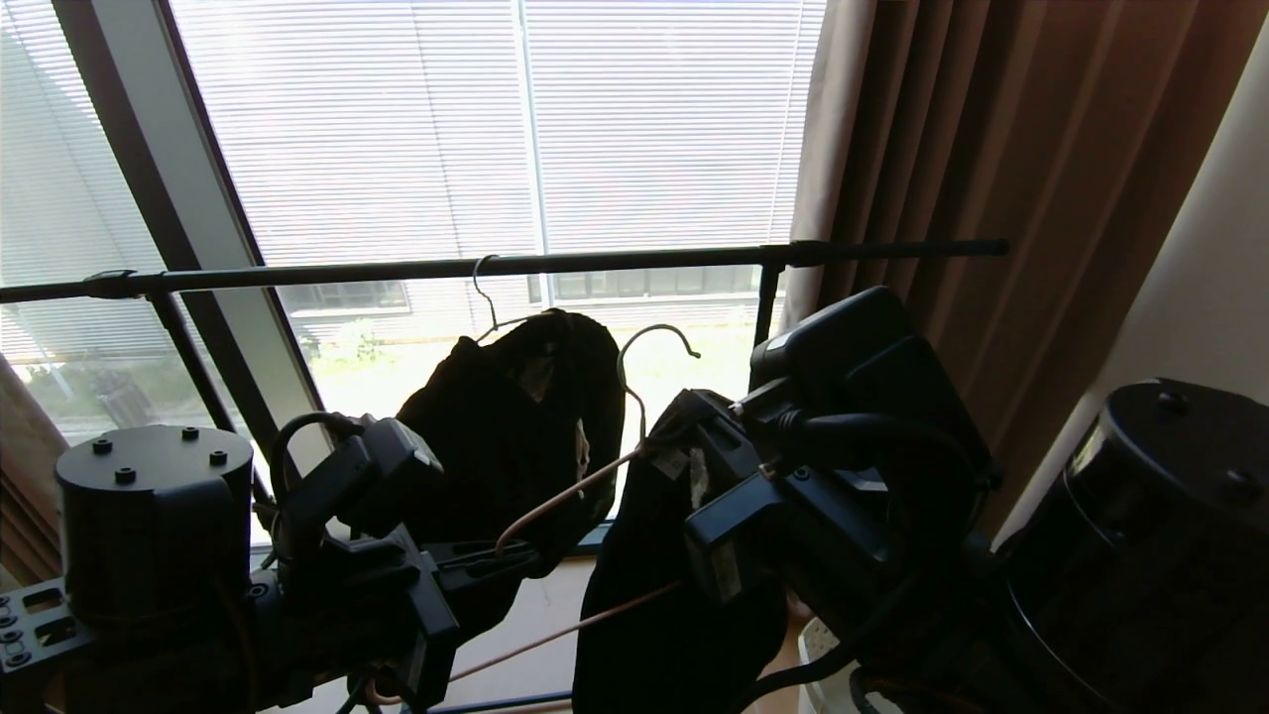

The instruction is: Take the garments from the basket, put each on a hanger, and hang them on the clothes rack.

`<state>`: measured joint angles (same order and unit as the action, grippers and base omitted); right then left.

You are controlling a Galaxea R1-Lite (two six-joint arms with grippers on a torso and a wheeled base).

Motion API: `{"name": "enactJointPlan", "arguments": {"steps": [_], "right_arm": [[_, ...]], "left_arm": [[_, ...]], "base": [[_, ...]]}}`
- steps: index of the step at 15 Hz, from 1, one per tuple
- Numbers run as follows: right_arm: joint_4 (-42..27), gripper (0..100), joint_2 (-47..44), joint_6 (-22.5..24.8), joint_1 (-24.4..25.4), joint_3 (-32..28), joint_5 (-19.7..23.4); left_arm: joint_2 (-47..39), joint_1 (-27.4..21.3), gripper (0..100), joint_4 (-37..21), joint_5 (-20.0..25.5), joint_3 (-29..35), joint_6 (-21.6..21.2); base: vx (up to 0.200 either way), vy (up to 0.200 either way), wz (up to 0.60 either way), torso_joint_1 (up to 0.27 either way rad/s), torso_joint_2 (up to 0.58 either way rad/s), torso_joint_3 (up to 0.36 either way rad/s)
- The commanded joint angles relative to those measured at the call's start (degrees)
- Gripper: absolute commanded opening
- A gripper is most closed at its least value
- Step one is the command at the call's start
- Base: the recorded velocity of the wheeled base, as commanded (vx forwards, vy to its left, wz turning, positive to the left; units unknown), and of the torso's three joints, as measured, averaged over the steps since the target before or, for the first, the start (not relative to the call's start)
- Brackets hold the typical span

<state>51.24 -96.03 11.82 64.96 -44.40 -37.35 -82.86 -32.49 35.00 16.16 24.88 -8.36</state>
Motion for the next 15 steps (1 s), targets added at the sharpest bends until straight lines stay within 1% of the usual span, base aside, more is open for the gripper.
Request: {"name": "enactJointPlan", "arguments": {"steps": [1, 2, 4, 5, 7, 10, 15], "right_arm": [[0.2, 0, 0.0, 0.0, 0.0, 0.7, -0.7], [0.2, 100, 0.0, 0.0, -0.3, 0.8, -1.0], [0.8, 100, 0.8, 0.0, -2.7, 1.5, -1.4], [1.1, 100, 1.8, -0.2, -5.5, 1.6, -1.4], [1.2, 100, 1.5, -0.3, -7.0, 0.7, -1.4], [1.1, 100, -1.4, -0.4, -7.4, -1.0, -1.5], [0.8, 100, -3.2, -0.4, -7.0, -0.4, -1.5]], "left_arm": [[0.7, 0.1, 0, 0.1, 0.0, 0.0, 0.0], [1.3, 0.1, 0, 0.1, 0.0, -0.2, 0.0], [2.6, 0.1, 0, 0.0, 0.2, -0.7, 0.0], [3.1, 0.1, 0, 0.0, 0.2, -0.9, 0.0], [4.1, 0.0, 0, 0.0, 0.3, -1.4, -0.2], [5.4, -0.4, 0, 0.0, 0.3, -1.9, -0.4], [6.4, -0.1, 0, 0.0, 0.3, -2.2, 0.1]], "base": [[0.0, 0.0, 0.0, 0.0, 0.0, 0.0], [0.0, 0.0, 0.0, 0.0, 0.0, 0.0], [0.0, 0.0, 0.0, 0.0, 0.0, 0.0], [0.0, 0.0, 0.0, 0.0, 0.0, 0.0], [0.0, 0.0, 0.0, 0.0, 0.0, 0.0], [0.0, 0.0, 0.0, 0.0, 0.0, 0.0], [0.0, 0.0, 0.0, 0.0, 0.0, 0.0]]}}
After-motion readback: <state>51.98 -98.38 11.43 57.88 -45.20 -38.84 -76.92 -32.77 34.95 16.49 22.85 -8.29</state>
